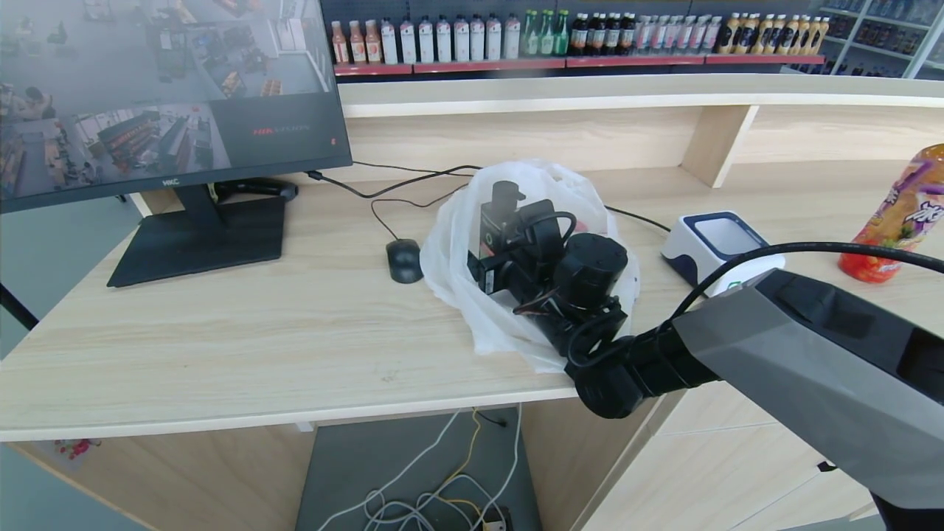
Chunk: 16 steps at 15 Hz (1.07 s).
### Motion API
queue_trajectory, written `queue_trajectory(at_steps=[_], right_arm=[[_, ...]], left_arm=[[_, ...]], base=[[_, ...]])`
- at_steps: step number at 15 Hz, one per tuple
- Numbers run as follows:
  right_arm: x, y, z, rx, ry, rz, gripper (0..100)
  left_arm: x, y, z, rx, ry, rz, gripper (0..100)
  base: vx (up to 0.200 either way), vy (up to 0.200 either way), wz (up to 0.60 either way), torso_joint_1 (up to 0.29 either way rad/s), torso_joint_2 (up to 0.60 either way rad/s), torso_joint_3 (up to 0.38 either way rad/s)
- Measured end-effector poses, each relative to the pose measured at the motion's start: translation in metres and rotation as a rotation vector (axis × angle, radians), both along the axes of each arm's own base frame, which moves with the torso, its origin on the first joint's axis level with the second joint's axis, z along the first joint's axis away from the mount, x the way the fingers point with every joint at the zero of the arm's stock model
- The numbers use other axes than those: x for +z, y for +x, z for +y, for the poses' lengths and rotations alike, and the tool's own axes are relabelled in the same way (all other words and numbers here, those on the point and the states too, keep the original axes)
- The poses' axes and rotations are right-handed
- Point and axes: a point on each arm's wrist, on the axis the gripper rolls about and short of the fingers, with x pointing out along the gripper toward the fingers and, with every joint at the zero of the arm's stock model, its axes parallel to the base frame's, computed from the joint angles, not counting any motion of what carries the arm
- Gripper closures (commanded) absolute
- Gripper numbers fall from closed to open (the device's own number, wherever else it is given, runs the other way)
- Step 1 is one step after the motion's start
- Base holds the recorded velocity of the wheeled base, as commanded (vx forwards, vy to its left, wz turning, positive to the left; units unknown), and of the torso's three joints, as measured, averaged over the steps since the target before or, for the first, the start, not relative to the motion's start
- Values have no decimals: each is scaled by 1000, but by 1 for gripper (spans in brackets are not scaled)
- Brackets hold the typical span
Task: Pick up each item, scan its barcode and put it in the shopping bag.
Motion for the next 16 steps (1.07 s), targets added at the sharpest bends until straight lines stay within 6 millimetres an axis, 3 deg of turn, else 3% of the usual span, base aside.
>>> queue_trajectory(at_steps=[8, 11, 16], right_arm=[[9, -2, -2, 2, 17, -25, 0], [23, -4, -8, -7, 36, -53, 0], [66, -19, -17, -9, 80, -133, 0]], left_arm=[[0, 0, 0, 0, 0, 0, 0], [0, 0, 0, 0, 0, 0, 0], [0, 0, 0, 0, 0, 0, 0]], base=[[0, 0, 0, 0, 0, 0], [0, 0, 0, 0, 0, 0], [0, 0, 0, 0, 0, 0]])
